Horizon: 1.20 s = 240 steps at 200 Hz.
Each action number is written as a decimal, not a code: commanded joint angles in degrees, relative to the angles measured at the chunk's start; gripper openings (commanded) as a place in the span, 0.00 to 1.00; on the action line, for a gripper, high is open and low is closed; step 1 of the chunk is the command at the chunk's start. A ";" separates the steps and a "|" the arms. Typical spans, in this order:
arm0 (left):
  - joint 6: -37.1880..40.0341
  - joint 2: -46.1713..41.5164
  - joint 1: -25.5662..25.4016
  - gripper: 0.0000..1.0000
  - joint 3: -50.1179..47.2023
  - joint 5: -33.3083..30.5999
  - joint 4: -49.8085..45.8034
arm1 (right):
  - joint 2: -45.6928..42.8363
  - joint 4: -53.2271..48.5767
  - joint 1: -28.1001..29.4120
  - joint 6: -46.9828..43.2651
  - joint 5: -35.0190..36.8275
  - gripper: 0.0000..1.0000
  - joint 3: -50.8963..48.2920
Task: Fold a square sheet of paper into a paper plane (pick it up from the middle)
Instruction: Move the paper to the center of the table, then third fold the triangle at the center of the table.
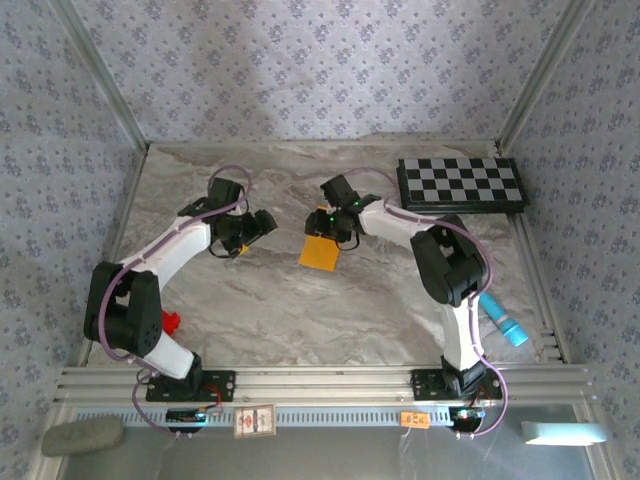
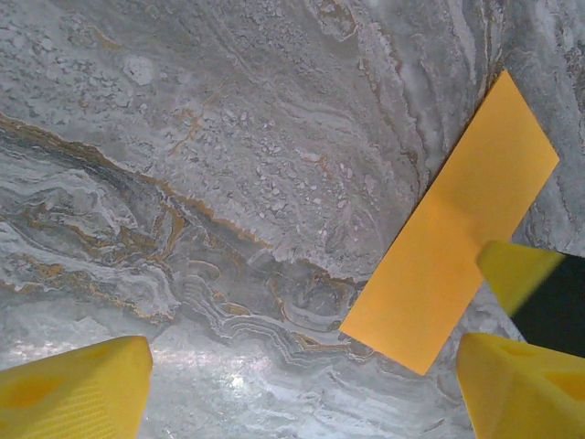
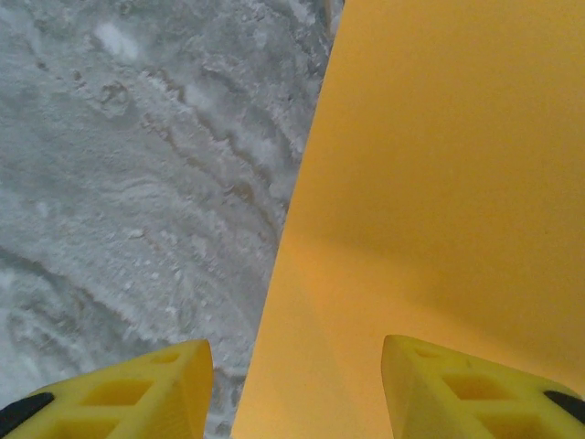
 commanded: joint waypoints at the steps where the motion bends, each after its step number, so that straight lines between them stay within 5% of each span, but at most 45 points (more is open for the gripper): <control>1: -1.15 -1.62 0.57 0.86 -1.07 1.09 2.46 | 3.96 -7.62 0.66 -5.34 1.86 0.53 3.61; 89: -3.69 -0.35 1.72 0.94 -3.62 5.39 6.73 | 1.85 -13.38 2.52 -31.75 -6.47 0.51 -2.49; 132: -7.46 0.10 1.29 0.95 -7.38 10.27 12.68 | -7.89 0.37 -1.42 -16.46 -12.38 0.50 -8.14; 160: -9.43 0.59 -0.61 0.95 -9.74 13.49 17.10 | -10.81 3.15 -1.64 -8.03 -9.44 0.45 -12.33; 240: -13.84 6.90 -9.09 0.84 -11.03 17.44 24.57 | -7.15 2.26 -2.66 -3.89 -8.20 0.40 -13.61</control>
